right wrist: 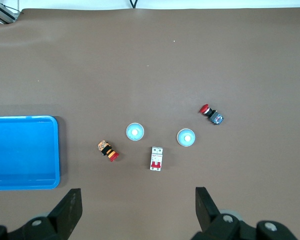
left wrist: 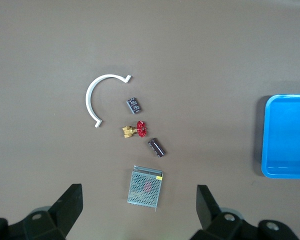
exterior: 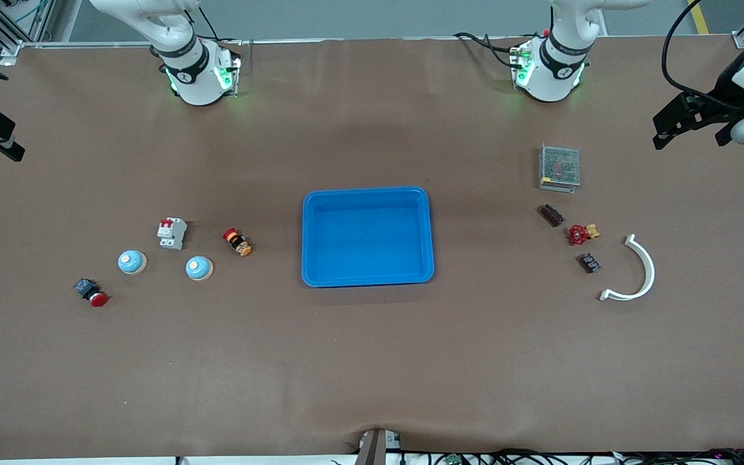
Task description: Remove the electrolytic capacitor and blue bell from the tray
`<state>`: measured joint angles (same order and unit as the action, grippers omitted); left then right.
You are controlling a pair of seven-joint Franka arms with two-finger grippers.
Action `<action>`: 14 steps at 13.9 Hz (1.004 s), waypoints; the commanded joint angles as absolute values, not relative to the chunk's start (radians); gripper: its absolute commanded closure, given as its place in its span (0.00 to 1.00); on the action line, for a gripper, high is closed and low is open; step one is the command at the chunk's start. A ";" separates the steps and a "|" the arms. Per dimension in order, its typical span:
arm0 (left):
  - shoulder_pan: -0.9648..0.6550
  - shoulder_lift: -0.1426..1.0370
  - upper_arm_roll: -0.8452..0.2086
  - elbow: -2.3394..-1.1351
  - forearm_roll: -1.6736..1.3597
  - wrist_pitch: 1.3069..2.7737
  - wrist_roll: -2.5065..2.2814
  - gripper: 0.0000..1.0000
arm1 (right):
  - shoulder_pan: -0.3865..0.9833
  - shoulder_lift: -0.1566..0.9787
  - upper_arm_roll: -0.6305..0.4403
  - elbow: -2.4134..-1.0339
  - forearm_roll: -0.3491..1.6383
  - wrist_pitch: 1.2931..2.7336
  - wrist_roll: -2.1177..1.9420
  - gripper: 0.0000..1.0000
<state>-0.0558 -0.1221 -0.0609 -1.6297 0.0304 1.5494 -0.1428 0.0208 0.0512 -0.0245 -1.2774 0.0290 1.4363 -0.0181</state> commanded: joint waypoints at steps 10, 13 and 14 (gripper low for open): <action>-0.052 -0.138 -0.072 -1.677 0.032 1.608 -0.141 0.00 | 0.011 0.083 -0.014 -1.287 0.026 1.424 -0.029 0.00; -0.055 -0.141 -0.074 -1.686 0.032 1.609 -0.140 0.00 | 0.012 0.115 -0.015 -1.290 0.015 1.442 -0.028 0.00; -0.055 -0.146 -0.074 -1.696 0.032 1.609 -0.140 0.00 | 0.008 0.120 -0.015 -1.290 0.018 1.468 -0.028 0.00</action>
